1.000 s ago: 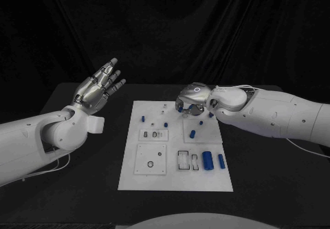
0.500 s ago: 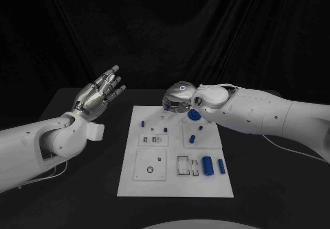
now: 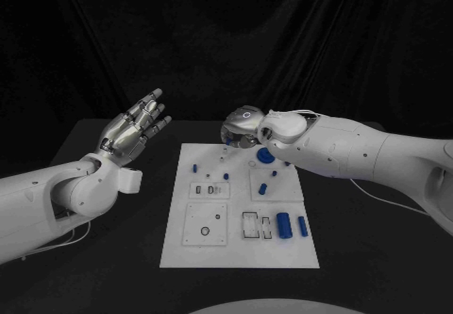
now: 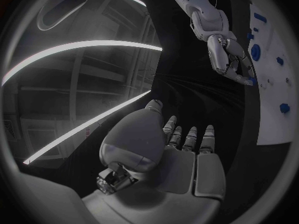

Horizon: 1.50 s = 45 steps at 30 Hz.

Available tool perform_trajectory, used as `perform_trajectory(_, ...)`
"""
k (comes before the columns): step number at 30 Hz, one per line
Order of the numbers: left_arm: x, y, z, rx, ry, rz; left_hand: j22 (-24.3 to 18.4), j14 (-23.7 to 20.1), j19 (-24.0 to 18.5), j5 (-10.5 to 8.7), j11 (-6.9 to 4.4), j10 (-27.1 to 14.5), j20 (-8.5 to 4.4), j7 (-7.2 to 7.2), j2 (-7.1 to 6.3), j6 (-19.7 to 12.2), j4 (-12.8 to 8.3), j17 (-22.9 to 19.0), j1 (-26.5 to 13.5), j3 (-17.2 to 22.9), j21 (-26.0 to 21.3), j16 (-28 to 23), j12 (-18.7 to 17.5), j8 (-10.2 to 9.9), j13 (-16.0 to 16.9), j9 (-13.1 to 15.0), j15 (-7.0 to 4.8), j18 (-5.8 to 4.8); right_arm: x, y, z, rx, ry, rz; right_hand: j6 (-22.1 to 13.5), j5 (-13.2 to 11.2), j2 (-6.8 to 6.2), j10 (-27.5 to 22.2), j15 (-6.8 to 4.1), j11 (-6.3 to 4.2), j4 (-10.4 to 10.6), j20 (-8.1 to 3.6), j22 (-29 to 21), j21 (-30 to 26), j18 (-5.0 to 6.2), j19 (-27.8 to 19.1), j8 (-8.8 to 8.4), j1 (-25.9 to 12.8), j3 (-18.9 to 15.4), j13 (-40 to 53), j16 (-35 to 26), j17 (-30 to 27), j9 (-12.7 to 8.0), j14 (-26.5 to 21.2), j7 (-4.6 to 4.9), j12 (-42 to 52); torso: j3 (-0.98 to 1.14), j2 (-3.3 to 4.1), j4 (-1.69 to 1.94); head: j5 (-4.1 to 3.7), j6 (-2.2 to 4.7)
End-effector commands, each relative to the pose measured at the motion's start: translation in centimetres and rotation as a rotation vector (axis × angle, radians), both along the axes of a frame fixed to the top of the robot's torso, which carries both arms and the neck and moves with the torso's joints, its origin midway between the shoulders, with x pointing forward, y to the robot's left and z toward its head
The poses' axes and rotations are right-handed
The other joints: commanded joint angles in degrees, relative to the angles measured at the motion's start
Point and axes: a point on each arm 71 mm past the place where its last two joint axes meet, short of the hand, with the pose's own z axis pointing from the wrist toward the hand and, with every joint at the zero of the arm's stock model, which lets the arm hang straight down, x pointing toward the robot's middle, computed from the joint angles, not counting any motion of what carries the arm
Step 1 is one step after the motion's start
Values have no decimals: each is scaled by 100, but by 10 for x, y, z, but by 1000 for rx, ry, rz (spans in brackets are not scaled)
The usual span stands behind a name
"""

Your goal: Assemble the parts on the task board

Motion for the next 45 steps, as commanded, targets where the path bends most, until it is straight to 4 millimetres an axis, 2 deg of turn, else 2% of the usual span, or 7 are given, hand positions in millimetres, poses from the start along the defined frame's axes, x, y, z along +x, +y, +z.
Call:
perform_trajectory(1, 0, -1, 3, -7, -28, 3, -5, -13, -15, 38, 45, 1, -42, 19, -18, 12, 12, -9, 28, 25, -34, -21, -38, 29, -9, -1, -24, 26, 2, -1, 1, 2, -5, -26, -26, 30, -27, 28, -5, 19, -48, 14, 7, 29, -55, 45, -14, -22, 2, -6, 21, 14, 5, 79, 13, -37, 5, -4, 2, 0, -13)
perform_trajectory(4, 1, -2, 3, -9, -29, -1, -5, -13, -15, 38, 45, 1, -42, 19, -18, 12, 12, -9, 28, 25, -34, -21, -38, 29, -9, -1, -24, 26, 2, -1, -1, -1, 0, -26, -32, 26, -26, 22, -3, 19, -48, 16, 23, 38, -59, 49, -18, -25, 6, -9, 22, 15, 8, 77, 12, -49, 8, -14, -4, -6, -68)
perform_trajectory(12, 2, -4, 2, -12, -25, -13, -5, -13, -15, 41, 48, 1, -43, 22, -15, 16, 11, -9, 31, 28, -34, -21, -38, 31, -9, 0, -26, 27, 2, 1, -5, -4, 7, -24, -68, 16, -24, 2, 3, 26, -50, 23, 32, 39, -59, 41, -42, -39, 21, -23, 25, 23, 19, 70, 12, -99, 19, -18, 5, -21, -95)
perform_trajectory(18, 2, -3, 2, -11, -25, -12, -5, -13, -15, 41, 48, 1, -43, 22, -15, 16, 11, -9, 31, 28, -34, -21, -38, 31, -9, 0, -26, 27, 2, 3, -6, -1, 5, -17, -99, 12, -19, 0, 9, 33, -47, 28, 49, 45, -61, 39, -64, -52, 32, -29, 31, 37, 25, 66, 16, -127, 16, -18, -6, -26, -127)
perform_trajectory(24, 3, -3, 2, -11, -25, -14, -5, -13, -15, 41, 48, 1, -43, 22, -15, 16, 11, -9, 31, 28, -34, -21, -38, 31, -9, 0, -26, 27, 1, 6, -7, -1, 8, -11, -117, 15, -15, 5, 13, 34, -42, 32, 57, 47, -62, 36, -76, -68, 38, -32, 40, 55, 29, 65, 20, -142, 19, -15, -6, -41, -106)
perform_trajectory(28, 3, -3, 2, -12, -25, -16, -5, -13, -15, 45, 51, 1, -43, 25, -7, 15, 11, -9, 35, 34, -34, -21, -38, 32, -9, 0, -28, 27, 1, 7, -8, -7, 16, -14, -141, 14, -14, 7, 16, 39, -42, 36, 67, 50, -63, 34, -93, -77, 45, -34, 40, 56, 32, 60, 23, -160, 21, -16, -16, -53, -59)
perform_trajectory(45, 4, -5, 1, -17, -22, -30, -2, -13, -11, 93, 90, 1, -24, 61, 49, 81, -1, -9, 81, 84, -30, -21, -38, 62, -9, 9, -39, 34, 2, 11, -18, -31, 51, -27, -194, -8, -10, -10, 27, 46, -47, 46, 76, 45, -62, 15, -133, -94, 69, -44, 35, 54, 42, 40, 24, -218, 12, -18, 0, -64, -51)
